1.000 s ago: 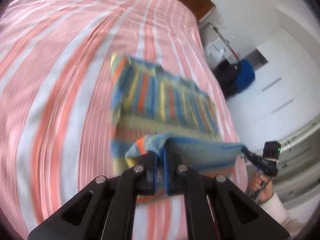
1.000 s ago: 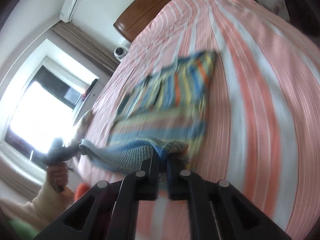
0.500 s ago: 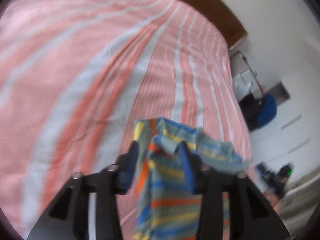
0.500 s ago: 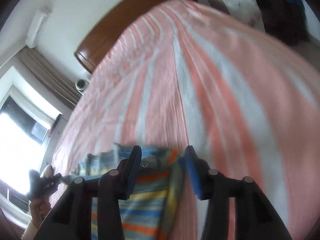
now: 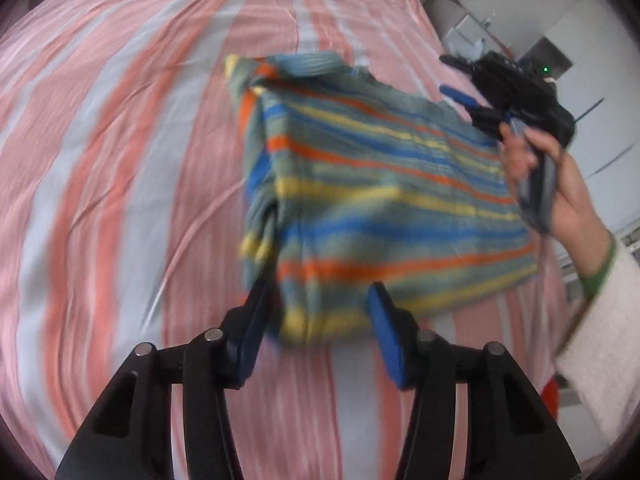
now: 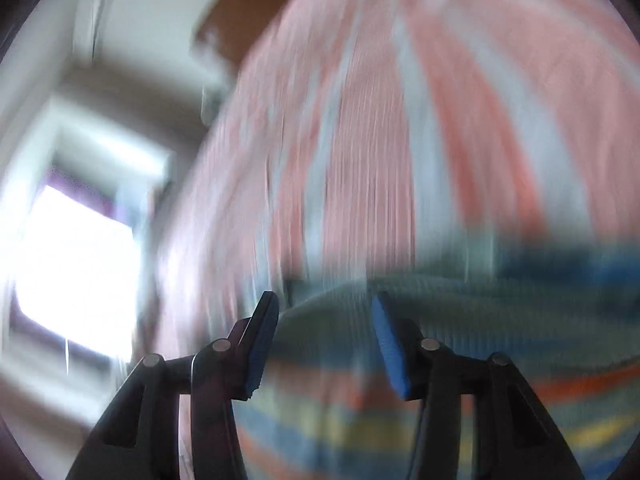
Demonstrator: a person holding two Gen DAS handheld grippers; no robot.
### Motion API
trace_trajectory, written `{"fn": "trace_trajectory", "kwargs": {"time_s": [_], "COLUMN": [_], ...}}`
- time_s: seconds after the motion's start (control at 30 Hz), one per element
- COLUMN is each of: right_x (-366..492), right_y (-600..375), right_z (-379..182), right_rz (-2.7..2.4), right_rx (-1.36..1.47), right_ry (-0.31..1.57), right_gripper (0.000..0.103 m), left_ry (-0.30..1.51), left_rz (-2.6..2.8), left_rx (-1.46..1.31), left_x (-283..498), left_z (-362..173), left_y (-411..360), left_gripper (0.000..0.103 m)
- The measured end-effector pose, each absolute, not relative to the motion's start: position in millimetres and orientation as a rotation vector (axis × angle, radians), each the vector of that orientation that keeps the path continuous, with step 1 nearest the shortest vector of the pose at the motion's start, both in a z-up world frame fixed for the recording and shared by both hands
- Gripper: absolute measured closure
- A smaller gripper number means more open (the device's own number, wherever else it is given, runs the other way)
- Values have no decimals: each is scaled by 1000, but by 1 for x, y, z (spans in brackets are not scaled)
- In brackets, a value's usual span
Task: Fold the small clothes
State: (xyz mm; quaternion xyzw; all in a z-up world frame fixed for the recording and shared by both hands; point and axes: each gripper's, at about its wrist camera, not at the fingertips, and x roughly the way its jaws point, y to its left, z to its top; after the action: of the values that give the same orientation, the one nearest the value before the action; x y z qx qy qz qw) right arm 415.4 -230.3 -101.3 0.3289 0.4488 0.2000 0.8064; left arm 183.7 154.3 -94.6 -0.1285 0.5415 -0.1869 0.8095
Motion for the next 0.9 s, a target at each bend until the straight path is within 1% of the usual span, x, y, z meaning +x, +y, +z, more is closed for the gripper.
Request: {"fn": "trace_trajectory", "kwargs": {"time_s": [0.03, 0.07, 0.1, 0.2, 0.27, 0.33, 0.47, 0.5, 0.53, 0.63, 0.9], "right_x": [416, 412, 410, 375, 343, 300, 223, 199, 191, 153, 126], "right_y": [-233, -235, -234, -226, -233, -245, -284, -299, -312, -340, -351], "right_z": [-94, -83, -74, -49, -50, -61, -98, -102, -100, -96, -95], "right_rz": [398, 401, 434, 541, 582, 610, 468, 422, 411, 345, 317], "right_rx": [726, 731, 705, 469, 351, 240, -12, -34, -19, 22, 96], "right_ry": [918, 881, 883, 933, 988, 1060, 1153, 1151, 1135, 1115, 1076], "right_gripper": [52, 52, 52, 50, 50, 50, 50, 50, 48, 48, 47], "left_ry": [1141, 1118, 1088, 1018, 1014, 1012, 941, 925, 918, 903, 873], "left_rz": [-389, -384, -383, -396, -375, -274, -162, -138, -124, -86, -45], "left_rx": [-265, -251, -234, -200, -179, -135, -76, -64, -57, -21, 68], "left_x": [175, 167, 162, 154, 155, 165, 152, 149, 150, 145, 131], "left_z": [-88, -82, -76, -69, -75, -83, -70, -66, -65, -58, -44], "left_y": [160, 164, 165, 158, 149, 134, 127, 126, 124, 120, 111], "left_gripper": [42, 36, 31, 28, 28, 29, 28, 27, 26, 26, 26]}}
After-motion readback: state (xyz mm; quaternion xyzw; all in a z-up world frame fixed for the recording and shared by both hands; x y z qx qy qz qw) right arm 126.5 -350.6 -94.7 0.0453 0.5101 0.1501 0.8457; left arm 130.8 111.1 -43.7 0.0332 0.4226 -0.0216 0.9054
